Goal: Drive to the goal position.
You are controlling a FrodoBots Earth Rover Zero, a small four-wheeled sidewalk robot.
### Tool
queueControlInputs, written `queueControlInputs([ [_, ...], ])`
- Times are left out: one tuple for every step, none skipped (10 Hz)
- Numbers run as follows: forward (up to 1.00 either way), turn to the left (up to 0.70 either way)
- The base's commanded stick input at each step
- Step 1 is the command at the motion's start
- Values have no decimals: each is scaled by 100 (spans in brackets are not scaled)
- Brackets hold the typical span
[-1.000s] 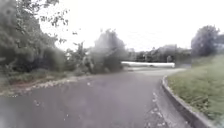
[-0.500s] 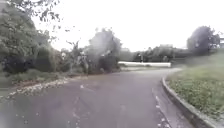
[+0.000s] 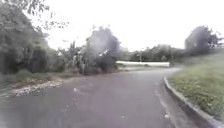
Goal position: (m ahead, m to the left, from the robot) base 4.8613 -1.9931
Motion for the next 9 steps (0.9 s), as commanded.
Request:
queueControlInputs([
  [70, -27],
  [70, -27],
  [70, -27],
  [70, -27],
  [70, -27],
  [70, -27],
  [70, -27],
  [70, -27],
  [70, -27],
])
